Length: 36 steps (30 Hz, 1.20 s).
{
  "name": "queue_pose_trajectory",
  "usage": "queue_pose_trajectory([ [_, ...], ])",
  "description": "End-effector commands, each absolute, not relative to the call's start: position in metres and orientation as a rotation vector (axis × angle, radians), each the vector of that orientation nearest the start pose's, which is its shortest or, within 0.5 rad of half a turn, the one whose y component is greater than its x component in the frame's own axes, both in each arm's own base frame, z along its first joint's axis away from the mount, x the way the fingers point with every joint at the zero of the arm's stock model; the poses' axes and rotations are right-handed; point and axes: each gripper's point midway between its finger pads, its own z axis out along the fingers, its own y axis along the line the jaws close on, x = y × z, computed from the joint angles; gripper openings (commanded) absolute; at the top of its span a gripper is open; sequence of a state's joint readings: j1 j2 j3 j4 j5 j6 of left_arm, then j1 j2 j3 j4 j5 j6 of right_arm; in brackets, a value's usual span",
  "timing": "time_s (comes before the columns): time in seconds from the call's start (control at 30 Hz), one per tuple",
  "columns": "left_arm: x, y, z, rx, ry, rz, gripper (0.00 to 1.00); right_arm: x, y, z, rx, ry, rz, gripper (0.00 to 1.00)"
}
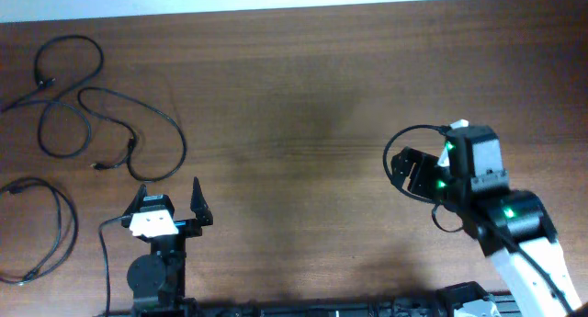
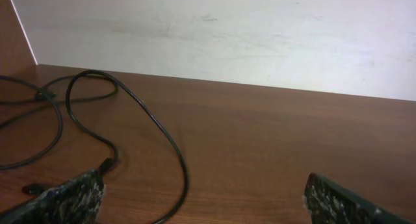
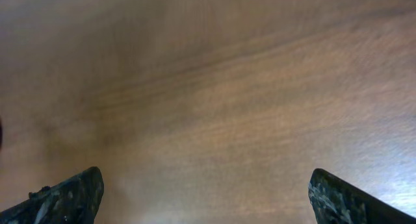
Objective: Untangle cables
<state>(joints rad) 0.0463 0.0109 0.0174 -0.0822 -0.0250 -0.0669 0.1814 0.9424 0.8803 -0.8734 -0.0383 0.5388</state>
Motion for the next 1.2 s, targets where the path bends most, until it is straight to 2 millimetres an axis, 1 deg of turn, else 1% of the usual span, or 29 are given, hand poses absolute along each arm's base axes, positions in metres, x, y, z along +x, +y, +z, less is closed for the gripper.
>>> queue_pose_trajectory([
  [0.0, 0.246, 0.015, 0.156, -0.092, 1.649, 0.014, 0.99, 0.251, 0.035, 0.197, 0.446, 2.380, 0.243, 0.99],
  [0.07, 0.246, 0.015, 0.156, -0.092, 1.649, 0.014, 0.99, 0.245, 0.029, 0.208, 0.452, 2.320, 0.231, 0.98],
  [0.13, 0.246, 0.015, 0.156, -0.092, 1.649, 0.014, 0.99, 0.241, 0.029, 0.214, 0.449, 2.290, 0.249, 0.99],
  [0.23, 0.246, 0.015, 0.156, -0.091, 1.649, 0.014, 0.99, 0.243, 0.037, 0.219, 0.428, 2.275, 0.325, 0.99],
  [0.43, 0.246, 0.015, 0.156, -0.092, 1.649, 0.014, 0.99, 0.242, 0.037, 0.219, 0.428, 2.276, 0.325, 0.99],
  [0.53, 0.246, 0.015, 0.156, -0.091, 1.649, 0.014, 0.99, 0.240, 0.033, 0.213, 0.435, 2.259, 0.306, 0.99],
  [0.63, 0.246, 0.015, 0.156, -0.091, 1.649, 0.014, 0.99, 0.247, 0.026, 0.209, 0.436, 2.052, 0.352, 0.99],
  [0.77, 0.246, 0.015, 0.156, -0.092, 1.649, 0.014, 0.99, 0.247, 0.013, 0.203, 0.444, 1.828, 0.390, 0.99],
  [0.83, 0.246, 0.015, 0.156, -0.091, 1.649, 0.014, 0.99, 0.246, 0.002, 0.206, 0.464, 1.732, 0.375, 0.99],
  [0.9, 0.246, 0.015, 0.156, -0.092, 1.649, 0.014, 0.99, 0.245, -0.007, 0.213, 0.475, 1.645, 0.361, 0.99],
  [1.0, 0.246, 0.015, 0.156, -0.091, 1.649, 0.014, 0.99, 0.241, -0.015, 0.218, 0.470, 1.512, 0.356, 0.99],
  [1.1, 0.246, 0.015, 0.156, -0.092, 1.649, 0.014, 0.99, 0.239, -0.017, 0.209, 0.463, 1.465, 0.357, 0.99],
  [1.17, 0.246, 0.015, 0.156, -0.091, 1.649, 0.014, 0.99, 0.242, -0.018, 0.195, 0.472, 1.482, 0.350, 0.99],
])
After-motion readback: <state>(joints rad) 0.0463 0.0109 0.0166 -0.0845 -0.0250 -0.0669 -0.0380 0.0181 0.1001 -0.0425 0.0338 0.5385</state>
